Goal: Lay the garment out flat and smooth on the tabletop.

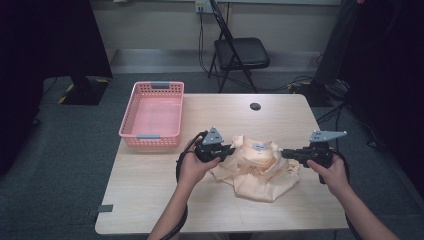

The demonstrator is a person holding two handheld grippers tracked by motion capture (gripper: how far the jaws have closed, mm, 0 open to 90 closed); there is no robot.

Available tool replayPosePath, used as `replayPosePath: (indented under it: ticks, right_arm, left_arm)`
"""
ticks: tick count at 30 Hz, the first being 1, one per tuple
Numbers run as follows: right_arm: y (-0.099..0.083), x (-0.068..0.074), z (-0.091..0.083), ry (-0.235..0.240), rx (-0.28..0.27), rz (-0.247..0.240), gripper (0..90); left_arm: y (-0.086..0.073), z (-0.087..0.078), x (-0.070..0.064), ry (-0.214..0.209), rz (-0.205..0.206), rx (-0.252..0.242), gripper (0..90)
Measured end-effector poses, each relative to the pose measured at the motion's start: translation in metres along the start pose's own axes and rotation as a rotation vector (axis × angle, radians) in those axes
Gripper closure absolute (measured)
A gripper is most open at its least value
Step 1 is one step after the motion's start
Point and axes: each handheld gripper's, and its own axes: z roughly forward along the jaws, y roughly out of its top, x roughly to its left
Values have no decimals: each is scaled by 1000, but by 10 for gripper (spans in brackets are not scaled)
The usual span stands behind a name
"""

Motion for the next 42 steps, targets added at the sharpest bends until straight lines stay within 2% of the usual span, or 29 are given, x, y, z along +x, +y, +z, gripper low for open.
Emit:
replayPosePath:
  ticks: [9,16,20,22,24,26,28,29,30,31,32,33,34,35,36,37,39,42]
  right_arm:
    - [15,-10,1,-12,-4,4,883]
    - [21,-19,5,-9,2,24,880]
    - [24,-28,9,-5,11,42,878]
    - [28,-34,12,-7,21,48,878]
    - [35,-42,18,-21,39,52,879]
    - [46,-52,25,-50,42,66,886]
    - [64,-64,33,-110,26,91,886]
    - [73,-69,35,-155,3,104,885]
    - [83,-76,37,-200,-45,144,840]
    - [88,-79,38,-233,-74,181,746]
    - [92,-82,40,-263,-103,203,687]
    - [96,-81,42,-275,-101,189,588]
    - [98,-77,45,-305,-91,164,483]
    - [97,-74,47,-301,-89,161,411]
    - [93,-69,51,-273,-72,151,379]
    - [90,-65,52,-266,-56,134,364]
    - [77,-55,56,-266,-20,87,267]
    - [60,-43,57,-236,-9,89,208]
  left_arm:
    - [15,7,10,22,2,2,839]
    - [19,14,18,20,-6,8,839]
    - [21,18,27,16,-8,19,839]
    - [21,22,33,12,-22,24,839]
    - [24,28,42,23,-28,32,839]
    - [30,36,52,52,-45,20,840]
    - [39,42,63,106,-70,-9,840]
    - [43,44,69,151,-103,-37,840]
    - [46,45,73,183,-121,-55,828]
    - [48,46,77,238,-134,-72,756]
    - [50,47,79,282,-122,-80,622]
    - [51,48,80,295,-106,-71,506]
    - [50,48,79,293,-107,-67,451]
    - [49,47,77,284,-112,-60,403]
    - [47,47,75,272,-111,-51,333]
    - [44,46,73,260,-109,-38,301]
    - [37,44,68,255,-91,-19,291]
    - [27,40,58,248,-88,-5,252]
